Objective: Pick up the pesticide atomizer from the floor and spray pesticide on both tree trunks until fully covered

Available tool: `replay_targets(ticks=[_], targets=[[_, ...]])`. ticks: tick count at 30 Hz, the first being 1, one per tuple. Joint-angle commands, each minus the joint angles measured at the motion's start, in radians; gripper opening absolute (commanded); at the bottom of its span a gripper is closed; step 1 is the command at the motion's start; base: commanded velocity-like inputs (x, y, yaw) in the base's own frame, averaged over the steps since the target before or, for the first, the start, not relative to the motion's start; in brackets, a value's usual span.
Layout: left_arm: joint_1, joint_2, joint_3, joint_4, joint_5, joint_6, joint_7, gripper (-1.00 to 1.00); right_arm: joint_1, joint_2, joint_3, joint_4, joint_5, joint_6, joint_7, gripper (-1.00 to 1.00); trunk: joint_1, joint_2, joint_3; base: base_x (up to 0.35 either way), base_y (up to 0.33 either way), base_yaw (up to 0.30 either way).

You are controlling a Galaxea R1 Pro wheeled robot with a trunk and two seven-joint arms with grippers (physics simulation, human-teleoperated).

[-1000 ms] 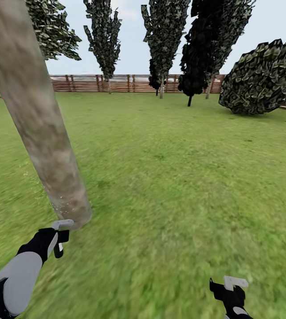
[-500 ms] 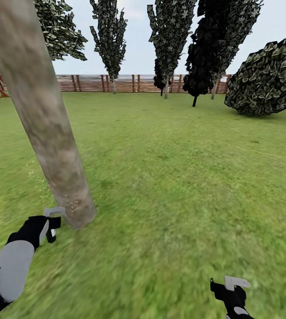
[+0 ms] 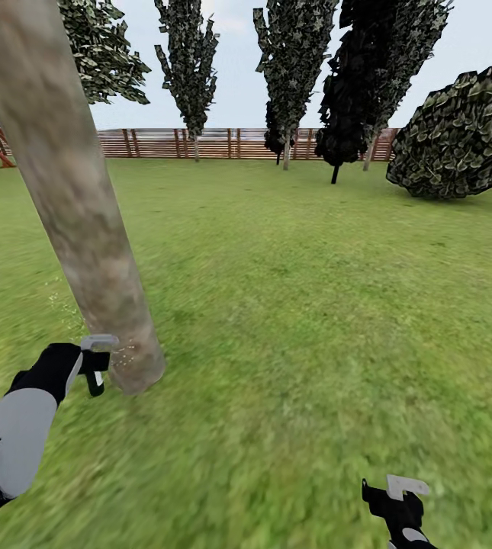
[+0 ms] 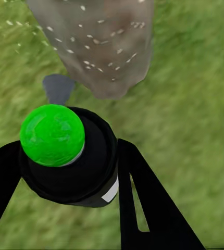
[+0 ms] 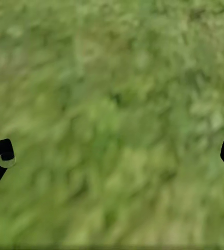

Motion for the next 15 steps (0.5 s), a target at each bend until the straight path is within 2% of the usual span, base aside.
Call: replay_targets(ticks=[1,2,5,7,10,15], targets=[[-0.003,0.002,0.003,-0.002,-0.012,0.005,-0.021,-1.00,-0.001,0.000,-0.006,0.001,0.011,-0.003,-0.004,1.00,0.000,0.000,-0.001,0.000,0.000,0.000],[-0.006,0.011,0.000,-0.008,-0.014,0.009,-0.039,-1.00,-0.001,0.000,-0.006,0.001,0.011,-0.003,-0.004,1.00,0.000,0.000,-0.001,0.000,0.000,0.000],[-0.005,0.015,-0.001,-0.040,-0.013,0.025,-0.046,-1.00,-0.001,0.000,-0.006,0.001,0.011,-0.003,-0.004,1.00,0.000,0.000,-0.001,-0.011,-0.012,0.000],[-0.005,0.016,-0.002,-0.076,-0.012,0.083,-0.065,-1.00,-0.001,0.000,-0.006,0.001,0.010,-0.003,-0.004,1.00,0.000,0.000,-0.001,-0.100,-0.193,0.000],[-0.005,0.016,-0.001,-0.089,-0.013,0.093,-0.092,-1.00,-0.001,0.000,-0.006,0.001,0.010,-0.003,-0.005,1.00,0.000,0.000,-0.001,-0.029,-0.152,0.003],[-0.015,0.015,0.001,-0.106,-0.013,0.098,-0.097,-1.00,-0.001,0.002,-0.005,0.001,0.011,-0.003,-0.005,1.00,0.000,0.000,-0.001,-0.002,-0.013,0.221]])
